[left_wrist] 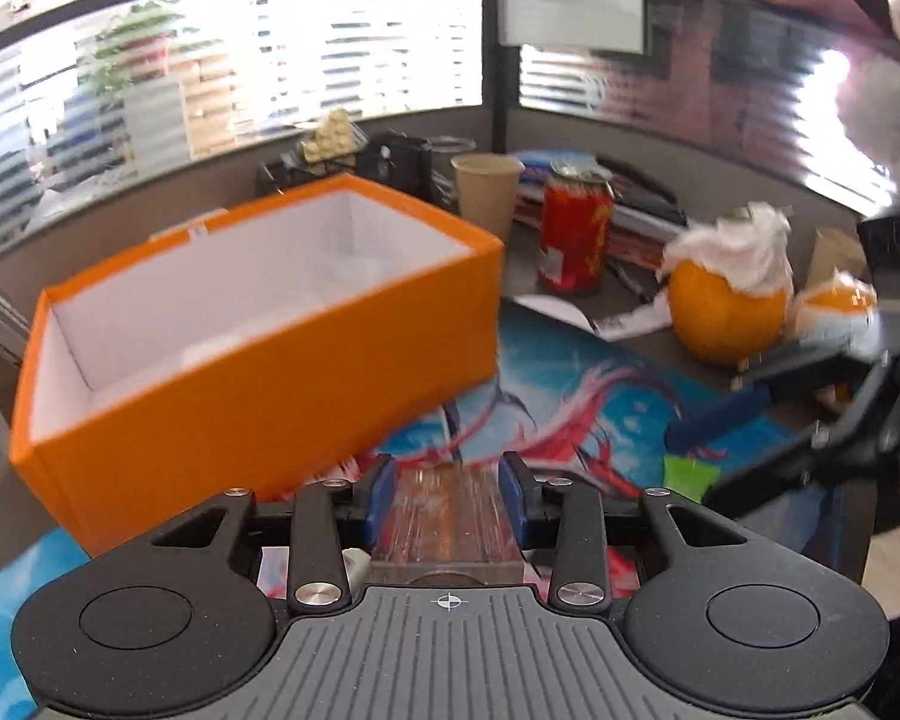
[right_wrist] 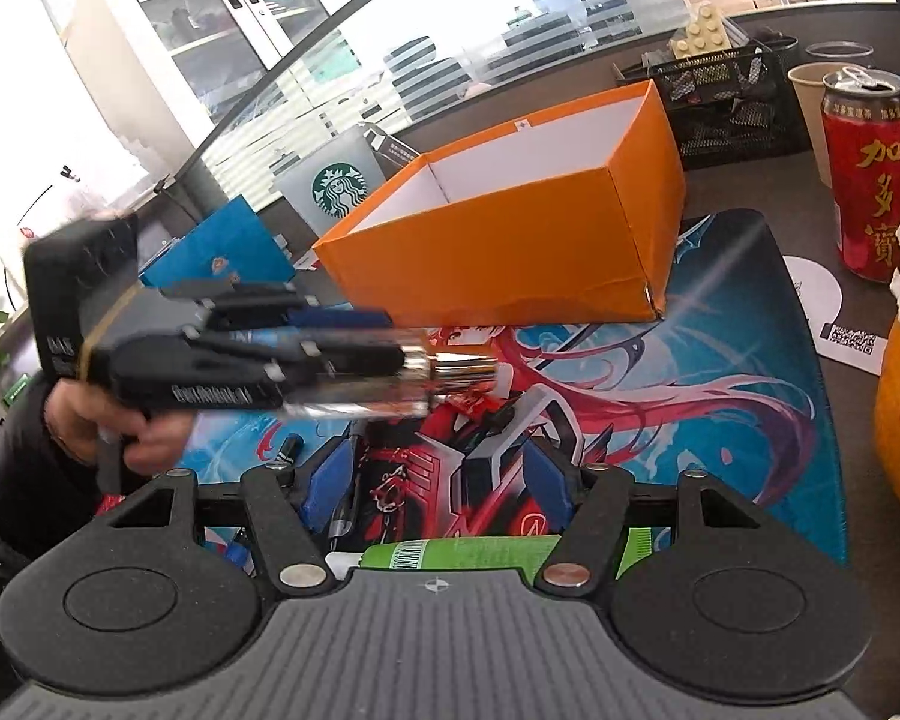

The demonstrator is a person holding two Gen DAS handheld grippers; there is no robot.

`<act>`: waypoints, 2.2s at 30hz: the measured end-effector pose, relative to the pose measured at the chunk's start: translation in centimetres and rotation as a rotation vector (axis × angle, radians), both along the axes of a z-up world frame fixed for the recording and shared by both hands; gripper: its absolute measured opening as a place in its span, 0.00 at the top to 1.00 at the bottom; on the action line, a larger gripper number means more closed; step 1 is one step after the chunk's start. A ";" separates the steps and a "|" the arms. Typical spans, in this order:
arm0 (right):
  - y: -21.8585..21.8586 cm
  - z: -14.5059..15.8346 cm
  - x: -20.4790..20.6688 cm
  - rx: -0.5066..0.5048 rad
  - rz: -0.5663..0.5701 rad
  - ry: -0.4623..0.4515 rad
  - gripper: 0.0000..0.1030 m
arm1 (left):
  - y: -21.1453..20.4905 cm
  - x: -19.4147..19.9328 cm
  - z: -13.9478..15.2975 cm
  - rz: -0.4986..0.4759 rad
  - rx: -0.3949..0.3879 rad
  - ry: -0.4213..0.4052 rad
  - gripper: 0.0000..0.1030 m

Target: Organize rigid objects

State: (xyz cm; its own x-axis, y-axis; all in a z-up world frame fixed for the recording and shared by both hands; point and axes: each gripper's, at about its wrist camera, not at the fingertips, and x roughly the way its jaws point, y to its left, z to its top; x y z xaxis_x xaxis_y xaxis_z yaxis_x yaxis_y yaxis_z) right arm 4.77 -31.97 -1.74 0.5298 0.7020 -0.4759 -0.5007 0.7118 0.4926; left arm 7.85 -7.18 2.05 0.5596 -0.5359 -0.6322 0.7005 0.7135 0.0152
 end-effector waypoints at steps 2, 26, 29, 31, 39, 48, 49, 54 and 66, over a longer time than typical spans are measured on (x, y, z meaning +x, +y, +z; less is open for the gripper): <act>0.1 -0.1 0.1 0.006 0.003 0.003 0.40 | -0.1 0.5 0.3 0.011 0.006 0.001 0.66; 0.1 -0.4 0.3 0.030 0.020 0.018 0.41 | 1.1 8.9 10.2 0.066 -0.150 -0.027 1.00; 0.1 -0.4 0.6 0.032 0.019 0.022 0.41 | 1.2 11.1 10.1 0.108 -0.157 -0.022 1.00; 0.1 -0.6 0.8 0.038 0.020 0.025 0.41 | 1.2 12.7 8.9 0.150 -0.134 -0.024 1.00; 0.7 -1.1 1.3 0.038 0.040 0.045 0.41 | 3.7 10.9 5.1 0.046 -0.155 0.015 0.92; 2.3 -1.4 2.0 0.028 0.070 0.062 0.41 | 9.6 6.3 1.8 -0.011 -0.033 -0.047 0.32; 2.5 -1.4 2.1 0.026 0.072 0.062 0.41 | 10.1 6.3 1.5 -0.016 -0.015 -0.043 0.32; 3.4 -1.0 1.9 0.026 0.085 0.061 0.41 | 11.4 6.7 -0.6 -0.045 0.024 -0.003 0.32; 5.1 -0.7 2.2 0.022 0.091 0.071 0.40 | 11.1 8.2 -5.5 -0.057 0.099 0.058 0.40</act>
